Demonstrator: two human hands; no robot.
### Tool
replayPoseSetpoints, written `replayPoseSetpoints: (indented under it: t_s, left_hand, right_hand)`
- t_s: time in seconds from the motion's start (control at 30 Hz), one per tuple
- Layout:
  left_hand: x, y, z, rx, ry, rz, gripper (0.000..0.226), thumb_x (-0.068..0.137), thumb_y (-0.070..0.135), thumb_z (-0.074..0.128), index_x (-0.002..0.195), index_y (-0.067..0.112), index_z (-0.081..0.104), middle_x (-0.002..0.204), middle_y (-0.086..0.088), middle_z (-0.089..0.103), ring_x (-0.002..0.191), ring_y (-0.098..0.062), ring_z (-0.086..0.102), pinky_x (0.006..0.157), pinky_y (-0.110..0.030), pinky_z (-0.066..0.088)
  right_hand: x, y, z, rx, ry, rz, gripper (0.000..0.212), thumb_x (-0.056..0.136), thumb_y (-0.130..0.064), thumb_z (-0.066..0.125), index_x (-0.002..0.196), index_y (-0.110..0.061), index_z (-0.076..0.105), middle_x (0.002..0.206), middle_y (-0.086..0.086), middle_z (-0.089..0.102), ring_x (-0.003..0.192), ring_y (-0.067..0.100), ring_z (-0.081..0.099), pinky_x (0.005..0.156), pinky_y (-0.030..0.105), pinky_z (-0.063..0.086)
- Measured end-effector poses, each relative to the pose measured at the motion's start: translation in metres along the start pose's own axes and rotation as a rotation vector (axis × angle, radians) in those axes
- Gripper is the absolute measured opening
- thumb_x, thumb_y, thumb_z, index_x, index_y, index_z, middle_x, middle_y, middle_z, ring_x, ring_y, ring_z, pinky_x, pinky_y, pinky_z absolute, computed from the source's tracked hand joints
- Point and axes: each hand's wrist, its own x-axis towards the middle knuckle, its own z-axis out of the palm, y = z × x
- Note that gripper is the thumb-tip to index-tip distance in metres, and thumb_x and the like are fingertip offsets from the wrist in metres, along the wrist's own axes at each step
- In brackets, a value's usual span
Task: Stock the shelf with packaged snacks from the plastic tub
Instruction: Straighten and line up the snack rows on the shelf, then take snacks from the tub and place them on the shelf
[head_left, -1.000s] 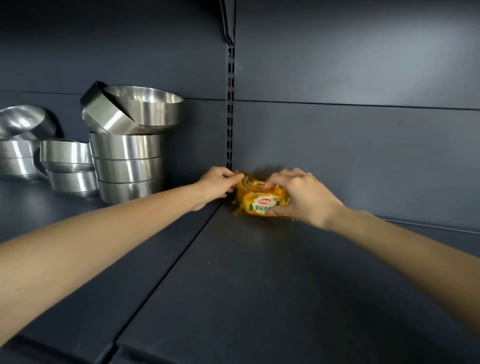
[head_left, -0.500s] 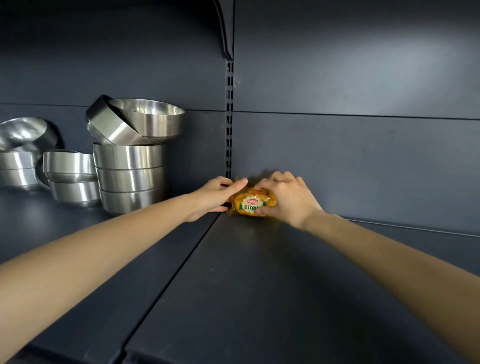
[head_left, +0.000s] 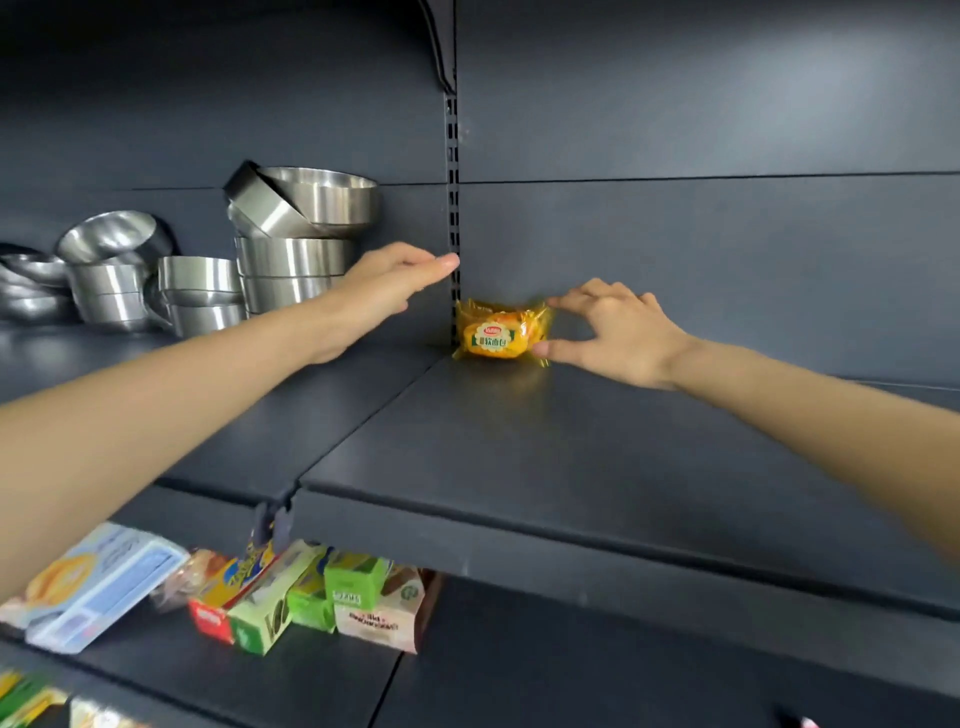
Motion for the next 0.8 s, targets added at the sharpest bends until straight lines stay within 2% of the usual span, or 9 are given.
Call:
replayPoseSetpoints:
  t_s: [0.07,0.17,0.3,0.4,0.5,0.6,0.7,0.8]
  left_hand:
    - [-0.034,0.017,0.011,0.024,-0.043,0.030,0.038,0.090,0.049,0.057,0.119,0.023,0.058,0.129,0.008,0.055,0.124,-0.008,0.048,0.107,-0.033,0.039]
    - [-0.081,0.040,0.038,0.095,-0.108,0.078,0.047,0.088,0.054,0.057,0.124,0.023,0.057,0.126,0.010,0.056,0.120,-0.004,0.048,0.110,-0.035,0.035]
    - [-0.145,0.076,0.076,0.040,-0.066,0.139,0.061,0.075,0.061,0.056,0.123,0.023,0.058,0.123,0.011,0.059,0.118,-0.001,0.051,0.110,-0.034,0.036]
    - [-0.192,0.096,0.105,-0.040,-0.009,0.181,0.052,0.078,0.057,0.056,0.118,0.023,0.060,0.116,0.013,0.061,0.114,0.002,0.054,0.108,-0.031,0.039]
    - [-0.251,0.106,0.139,-0.166,0.041,0.280,0.048,0.082,0.047,0.057,0.121,0.019,0.059,0.118,0.010,0.062,0.108,0.008,0.056,0.097,-0.018,0.044]
    - [-0.320,0.084,0.180,-0.309,-0.017,0.350,0.037,0.085,0.036,0.061,0.119,0.022,0.058,0.121,0.006,0.063,0.112,0.005,0.057,0.092,-0.012,0.044]
    - [-0.376,0.036,0.229,-0.313,-0.207,0.240,0.043,0.078,0.046,0.062,0.118,0.031,0.056,0.121,0.013,0.063,0.117,0.003,0.055,0.098,-0.016,0.043]
    - [-0.415,-0.018,0.282,-0.264,-0.390,0.025,0.055,0.072,0.056,0.060,0.122,0.034,0.054,0.126,0.020,0.058,0.123,0.005,0.049,0.106,-0.029,0.040]
  right_hand:
    - [-0.030,-0.005,-0.014,0.022,-0.025,-0.014,0.066,0.089,-0.058,0.048,0.146,-0.027,0.035,0.148,0.001,0.036,0.137,0.023,0.027,0.109,0.042,0.019]
    - [-0.080,-0.013,-0.033,0.045,-0.036,-0.036,0.065,0.089,-0.059,0.048,0.145,-0.029,0.036,0.149,0.001,0.034,0.139,0.023,0.025,0.112,0.043,0.017]
    - [-0.150,-0.019,-0.049,0.036,-0.049,-0.078,0.065,0.088,-0.059,0.048,0.145,-0.031,0.035,0.150,0.001,0.032,0.140,0.023,0.024,0.116,0.045,0.017]
    - [-0.203,-0.022,-0.057,0.008,-0.030,-0.135,0.066,0.088,-0.058,0.048,0.146,-0.030,0.034,0.149,-0.003,0.032,0.138,0.020,0.025,0.115,0.040,0.019]
    - [-0.267,-0.013,-0.055,-0.047,0.054,-0.257,0.069,0.089,-0.060,0.046,0.147,-0.025,0.033,0.145,-0.005,0.037,0.129,0.016,0.033,0.109,0.034,0.024]
    - [-0.342,0.002,-0.032,-0.059,0.067,-0.359,0.076,0.086,-0.065,0.038,0.146,-0.019,0.034,0.143,-0.005,0.040,0.121,0.012,0.037,0.104,0.031,0.029]
    - [-0.411,0.029,0.017,-0.031,-0.071,-0.340,0.076,0.086,-0.063,0.039,0.145,-0.016,0.036,0.145,-0.002,0.041,0.127,0.018,0.042,0.105,0.042,0.036]
    - [-0.466,0.055,0.079,0.038,-0.268,-0.268,0.073,0.087,-0.066,0.036,0.144,-0.019,0.035,0.144,-0.004,0.040,0.127,0.016,0.042,0.107,0.035,0.034]
